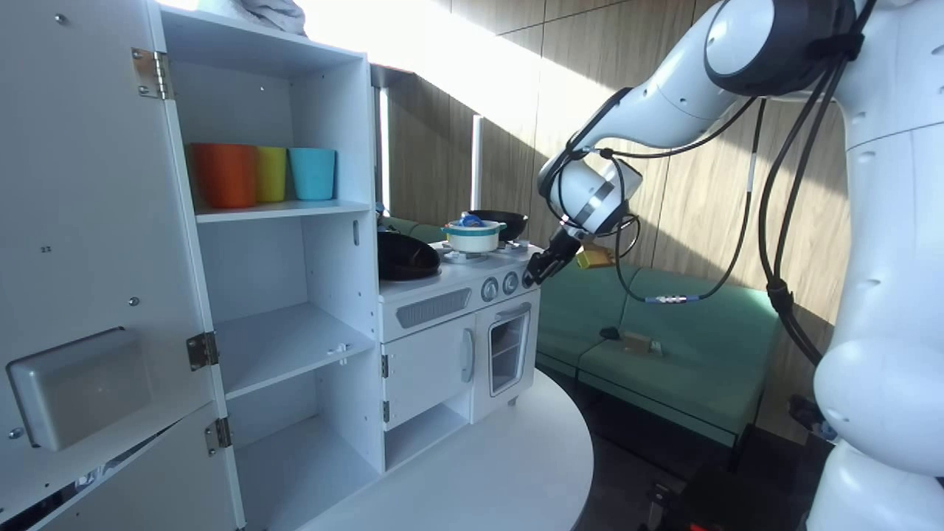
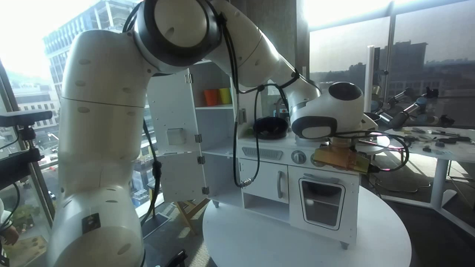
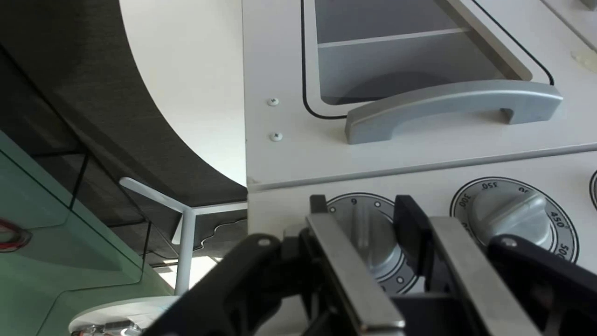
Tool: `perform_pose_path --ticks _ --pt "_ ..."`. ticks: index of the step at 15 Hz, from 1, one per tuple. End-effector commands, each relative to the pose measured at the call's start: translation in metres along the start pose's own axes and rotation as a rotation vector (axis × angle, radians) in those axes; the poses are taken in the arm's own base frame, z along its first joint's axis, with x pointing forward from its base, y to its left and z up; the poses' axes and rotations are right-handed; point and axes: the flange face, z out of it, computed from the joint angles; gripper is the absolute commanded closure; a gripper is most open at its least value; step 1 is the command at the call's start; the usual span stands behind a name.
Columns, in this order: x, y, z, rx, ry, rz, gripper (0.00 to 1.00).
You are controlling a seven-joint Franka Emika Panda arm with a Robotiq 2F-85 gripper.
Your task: Turn the first right switch to the left
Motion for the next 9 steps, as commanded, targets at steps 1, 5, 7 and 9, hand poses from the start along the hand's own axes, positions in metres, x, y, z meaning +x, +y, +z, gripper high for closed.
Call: perform_pose_path --ticks 1,5,7,9 --pt "0.014 -0.006 -0.003 -0.086 -0.012 0.020 0.78" --pt "0.020 -0.014 -0.003 -0.135 -0.056 0.009 0.78" --pt "0.023 -0.019 -0.002 -0.157 -0.081 -0.033 0.78" --pt "0.024 -0.022 -0.002 -0.172 -0.111 -0.107 0.79"
